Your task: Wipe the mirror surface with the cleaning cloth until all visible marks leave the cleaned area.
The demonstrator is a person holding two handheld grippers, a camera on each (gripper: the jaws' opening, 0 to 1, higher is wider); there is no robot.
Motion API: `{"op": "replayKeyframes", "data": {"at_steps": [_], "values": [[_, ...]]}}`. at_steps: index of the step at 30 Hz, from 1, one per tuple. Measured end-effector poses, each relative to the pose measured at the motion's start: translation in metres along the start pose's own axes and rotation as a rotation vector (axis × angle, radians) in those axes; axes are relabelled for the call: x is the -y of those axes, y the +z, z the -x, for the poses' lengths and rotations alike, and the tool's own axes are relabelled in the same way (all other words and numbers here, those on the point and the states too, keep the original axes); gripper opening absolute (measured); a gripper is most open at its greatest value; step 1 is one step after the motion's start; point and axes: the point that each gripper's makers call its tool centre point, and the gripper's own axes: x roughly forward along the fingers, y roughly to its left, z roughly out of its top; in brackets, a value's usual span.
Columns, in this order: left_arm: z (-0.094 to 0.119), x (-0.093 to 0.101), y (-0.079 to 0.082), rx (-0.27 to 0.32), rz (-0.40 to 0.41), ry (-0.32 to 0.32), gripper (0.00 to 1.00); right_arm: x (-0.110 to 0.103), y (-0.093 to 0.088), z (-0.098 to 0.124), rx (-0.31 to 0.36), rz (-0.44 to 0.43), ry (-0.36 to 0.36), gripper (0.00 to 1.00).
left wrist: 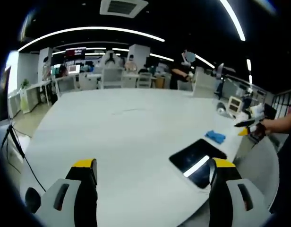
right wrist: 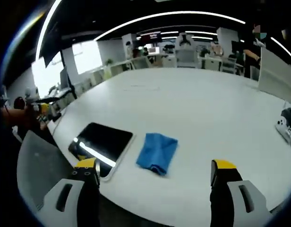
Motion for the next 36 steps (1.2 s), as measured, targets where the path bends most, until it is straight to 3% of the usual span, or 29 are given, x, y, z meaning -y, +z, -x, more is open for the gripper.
{"op": "replayKeyframes", "data": {"at_steps": [5, 9, 19, 25, 33, 36], "values": [[-0.002, 0.000, 0.000, 0.008, -0.007, -0.003, 1.00, 0.000, -0.001, -0.006, -0.010, -0.006, -0.003, 1.00], [0.001, -0.006, 0.004, 0.029, 0.041, 0.017, 1.00, -0.002, 0.001, -0.008, -0.004, -0.002, -0.007, 0.99], [0.011, -0.006, -0.004, 0.003, -0.030, 0.019, 1.00, 0.000, 0.008, -0.018, -0.022, 0.027, -0.010, 0.86], [0.013, -0.009, -0.006, -0.009, -0.030, 0.026, 1.00, -0.004, 0.007, -0.020, -0.048, 0.029, -0.006, 0.74], [0.011, -0.011, -0.008, -0.027, -0.025, 0.017, 1.00, 0.003, 0.000, -0.024, -0.089, 0.003, -0.028, 0.72], [0.011, -0.009, -0.007, -0.022, -0.029, 0.011, 1.00, 0.000, 0.001, -0.026, -0.102, 0.004, -0.026, 0.67]]}}
